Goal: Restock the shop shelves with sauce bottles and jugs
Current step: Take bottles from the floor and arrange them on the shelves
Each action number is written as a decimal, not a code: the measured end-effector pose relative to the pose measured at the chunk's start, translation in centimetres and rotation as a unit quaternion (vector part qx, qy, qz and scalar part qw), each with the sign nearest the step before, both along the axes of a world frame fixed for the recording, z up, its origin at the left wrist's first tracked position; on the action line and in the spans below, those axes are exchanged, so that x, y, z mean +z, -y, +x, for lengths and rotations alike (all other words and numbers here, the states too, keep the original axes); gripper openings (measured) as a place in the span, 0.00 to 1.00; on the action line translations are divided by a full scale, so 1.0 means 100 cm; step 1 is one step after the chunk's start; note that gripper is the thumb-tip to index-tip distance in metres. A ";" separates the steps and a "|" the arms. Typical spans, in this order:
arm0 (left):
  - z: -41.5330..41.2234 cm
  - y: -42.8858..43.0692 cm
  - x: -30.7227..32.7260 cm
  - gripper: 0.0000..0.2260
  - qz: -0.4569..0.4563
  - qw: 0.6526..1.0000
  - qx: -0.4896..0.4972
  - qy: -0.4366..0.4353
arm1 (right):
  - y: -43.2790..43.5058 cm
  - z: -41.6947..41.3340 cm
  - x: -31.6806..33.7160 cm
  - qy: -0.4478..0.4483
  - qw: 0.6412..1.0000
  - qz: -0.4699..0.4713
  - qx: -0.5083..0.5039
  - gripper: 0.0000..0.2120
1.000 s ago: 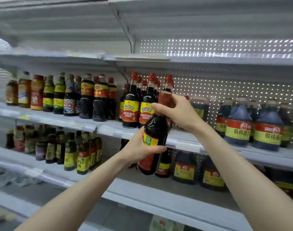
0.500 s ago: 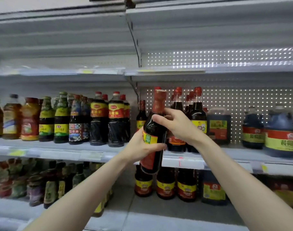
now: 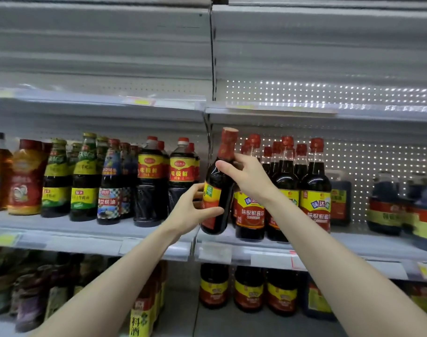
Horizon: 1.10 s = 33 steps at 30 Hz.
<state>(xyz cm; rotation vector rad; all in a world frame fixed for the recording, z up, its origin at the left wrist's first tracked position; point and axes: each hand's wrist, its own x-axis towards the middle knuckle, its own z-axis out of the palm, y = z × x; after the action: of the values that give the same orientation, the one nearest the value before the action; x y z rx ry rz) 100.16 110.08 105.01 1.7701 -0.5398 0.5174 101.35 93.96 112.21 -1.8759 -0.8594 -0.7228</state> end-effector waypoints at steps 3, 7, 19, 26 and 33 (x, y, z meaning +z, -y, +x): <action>0.020 -0.007 -0.001 0.22 -0.008 1.000 -0.010 0.004 | -0.007 0.014 0.002 -0.005 1.000 -0.007 -0.015 0.09; 0.042 -0.007 -0.003 0.22 0.006 1.000 -0.028 -0.004 | -0.008 0.030 -0.001 -0.018 0.999 -0.007 -0.030 0.03; 0.076 -0.015 -0.013 0.15 0.012 0.995 -0.081 -0.048 | -0.018 0.070 -0.007 -0.076 0.991 -0.044 -0.103 0.19; 0.086 -0.016 -0.014 0.10 0.023 0.991 -0.103 -0.082 | -0.021 0.083 -0.003 -0.104 0.979 -0.086 -0.152 0.26; 0.092 -0.016 -0.017 0.11 0.013 0.987 -0.118 -0.109 | -0.030 0.094 -0.001 -0.127 0.960 -0.134 -0.211 0.24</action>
<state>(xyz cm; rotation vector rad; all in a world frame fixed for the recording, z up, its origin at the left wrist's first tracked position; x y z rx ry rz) 109.33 111.69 103.29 1.7320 -0.5927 0.1502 110.75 96.95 112.09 -2.3738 -0.4065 -0.6188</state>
